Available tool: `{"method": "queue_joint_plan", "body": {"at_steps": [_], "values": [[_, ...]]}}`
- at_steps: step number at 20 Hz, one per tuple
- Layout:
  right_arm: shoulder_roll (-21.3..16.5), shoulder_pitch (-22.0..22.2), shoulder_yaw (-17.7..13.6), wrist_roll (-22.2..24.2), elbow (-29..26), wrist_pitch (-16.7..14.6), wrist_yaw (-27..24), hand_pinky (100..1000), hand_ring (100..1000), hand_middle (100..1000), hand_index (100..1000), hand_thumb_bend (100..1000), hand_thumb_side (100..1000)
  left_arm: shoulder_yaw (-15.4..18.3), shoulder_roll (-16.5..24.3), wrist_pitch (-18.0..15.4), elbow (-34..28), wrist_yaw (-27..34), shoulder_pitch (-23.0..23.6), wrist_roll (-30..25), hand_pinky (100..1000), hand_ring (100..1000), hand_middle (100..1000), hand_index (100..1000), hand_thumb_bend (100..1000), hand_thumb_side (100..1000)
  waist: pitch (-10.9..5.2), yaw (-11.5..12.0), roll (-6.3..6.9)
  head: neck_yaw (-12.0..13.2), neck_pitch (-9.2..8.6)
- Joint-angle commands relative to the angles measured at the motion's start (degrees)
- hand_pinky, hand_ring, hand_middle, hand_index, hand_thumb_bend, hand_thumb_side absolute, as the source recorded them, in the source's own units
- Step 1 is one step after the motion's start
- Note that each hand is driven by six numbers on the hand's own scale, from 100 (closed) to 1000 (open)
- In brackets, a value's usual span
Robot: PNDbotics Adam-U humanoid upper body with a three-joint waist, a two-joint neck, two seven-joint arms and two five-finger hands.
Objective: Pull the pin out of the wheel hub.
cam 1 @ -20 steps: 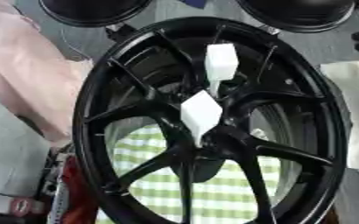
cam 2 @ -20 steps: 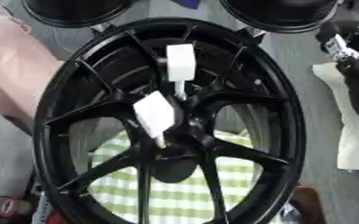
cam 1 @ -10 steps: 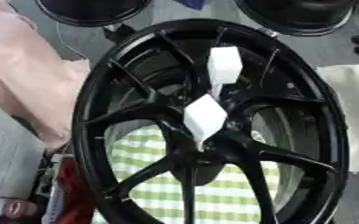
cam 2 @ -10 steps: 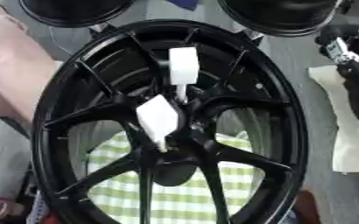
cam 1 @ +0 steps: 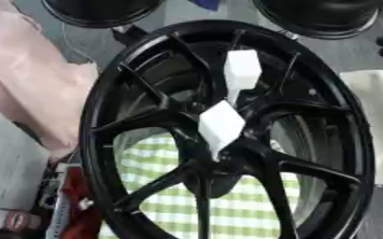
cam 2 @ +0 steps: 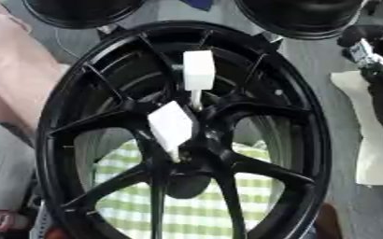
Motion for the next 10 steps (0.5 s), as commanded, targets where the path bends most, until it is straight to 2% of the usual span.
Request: {"method": "queue_joint_plan", "body": {"at_steps": [1, 4, 7, 10], "values": [[-1.7, -0.7, -0.1, 0.0, -1.1, -0.3, -0.2, 905, 806, 600, 656, 282, 331, 1.2, 0.1, -4.9, -6.7, 6.7, -0.6, 10.4, 892, 664, 647, 806, 100, 832, -1.15, 0.1, 0.14, -0.1, -0.03], [-2.0, -1.0, 0.1, 0.2, -1.2, -0.3, -0.2, 904, 806, 600, 656, 287, 324, 0.0, -1.9, -11.4, -9.3, 12.8, -1.1, 18.0, 886, 652, 634, 799, 100, 867, -1.20, 0.0, -0.11, 0.1, 0.06], [-2.1, -1.4, 0.3, 0.4, -1.2, -0.3, 0.0, 904, 806, 601, 658, 302, 305, -1.1, -5.4, -17.5, -9.6, 16.7, -2.7, 19.4, 886, 660, 639, 804, 100, 874, -1.27, -0.1, -0.35, 0.4, 0.12], [-2.1, -2.0, 0.6, 0.5, -1.3, -0.4, 0.2, 902, 806, 602, 659, 330, 278, -1.0, -10.3, -21.1, -9.6, 17.7, -4.7, 19.6, 890, 669, 641, 806, 100, 872, -1.29, -0.2, -0.62, 0.6, 0.30]]}}
